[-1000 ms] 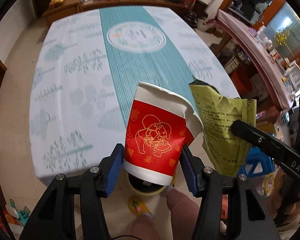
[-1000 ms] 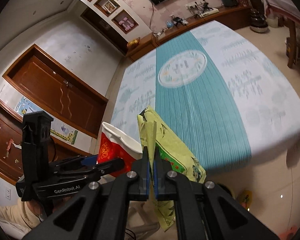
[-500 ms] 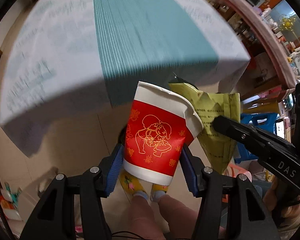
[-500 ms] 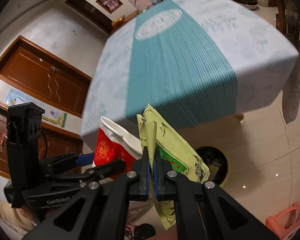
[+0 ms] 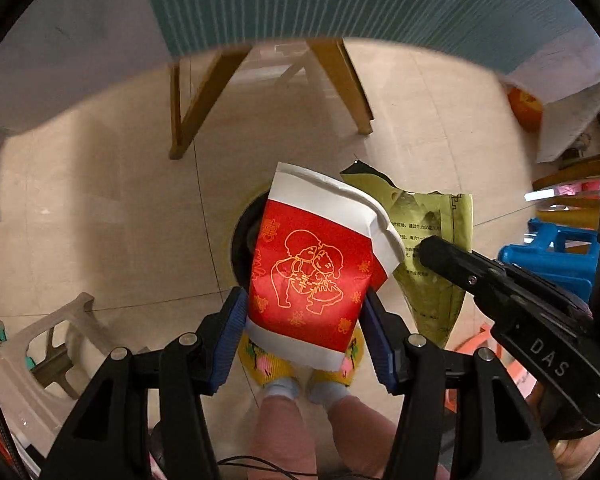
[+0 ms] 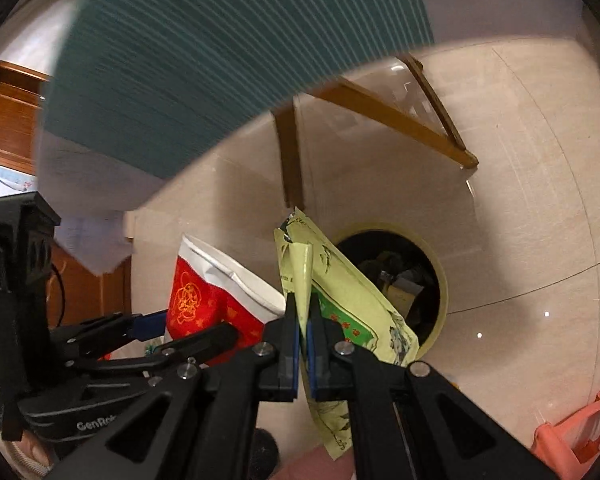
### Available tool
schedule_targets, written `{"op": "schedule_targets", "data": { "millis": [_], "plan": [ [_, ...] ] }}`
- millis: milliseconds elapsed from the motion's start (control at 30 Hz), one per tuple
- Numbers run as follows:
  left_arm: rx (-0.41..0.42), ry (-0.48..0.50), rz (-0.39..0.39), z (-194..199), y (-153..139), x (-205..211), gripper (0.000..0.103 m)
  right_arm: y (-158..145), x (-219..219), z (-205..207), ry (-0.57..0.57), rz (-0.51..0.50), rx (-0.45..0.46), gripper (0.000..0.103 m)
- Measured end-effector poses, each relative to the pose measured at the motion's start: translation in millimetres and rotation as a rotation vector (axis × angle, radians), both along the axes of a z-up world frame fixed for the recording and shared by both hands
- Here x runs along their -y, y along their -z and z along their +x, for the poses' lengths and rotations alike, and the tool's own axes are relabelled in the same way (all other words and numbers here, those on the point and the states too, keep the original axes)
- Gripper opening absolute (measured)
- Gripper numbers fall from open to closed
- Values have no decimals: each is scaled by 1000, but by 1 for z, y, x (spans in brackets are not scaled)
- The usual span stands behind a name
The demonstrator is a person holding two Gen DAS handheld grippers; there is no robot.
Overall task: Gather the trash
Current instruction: 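Carry the paper cup and yellow-green bag down over the bin with both tools, then open both tools to drop the cup and bag into the bin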
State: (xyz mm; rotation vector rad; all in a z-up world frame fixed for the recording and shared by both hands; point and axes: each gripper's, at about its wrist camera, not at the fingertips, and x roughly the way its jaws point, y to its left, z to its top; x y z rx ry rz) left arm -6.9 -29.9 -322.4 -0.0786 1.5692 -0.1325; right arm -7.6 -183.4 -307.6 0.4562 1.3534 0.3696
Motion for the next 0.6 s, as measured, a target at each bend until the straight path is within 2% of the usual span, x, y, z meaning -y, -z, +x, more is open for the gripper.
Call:
{"op": "schedule_targets", "data": {
  "millis": [100, 267, 400, 467, 533, 600],
  "plan": [
    [-1, -19, 8, 9, 24, -1, 55, 29, -1, 3, 6, 1, 4, 3],
    [-4, -30, 30, 14, 56, -5, 57, 61, -9, 12, -8, 12, 17, 7],
    [-12, -31, 42, 16, 71, -5, 73, 75, -12, 13, -13, 0, 5, 8],
    [-15, -28, 54, 16, 74, -6, 76, 82, -12, 12, -8, -9, -21, 15],
    [-24, -22, 67, 15, 81, -7, 78, 89, -9, 12, -2, -19, -33, 29],
    [-28, -21, 79, 15, 83, -8, 82, 91, -9, 10, -2, -27, -31, 34]
  ]
}}
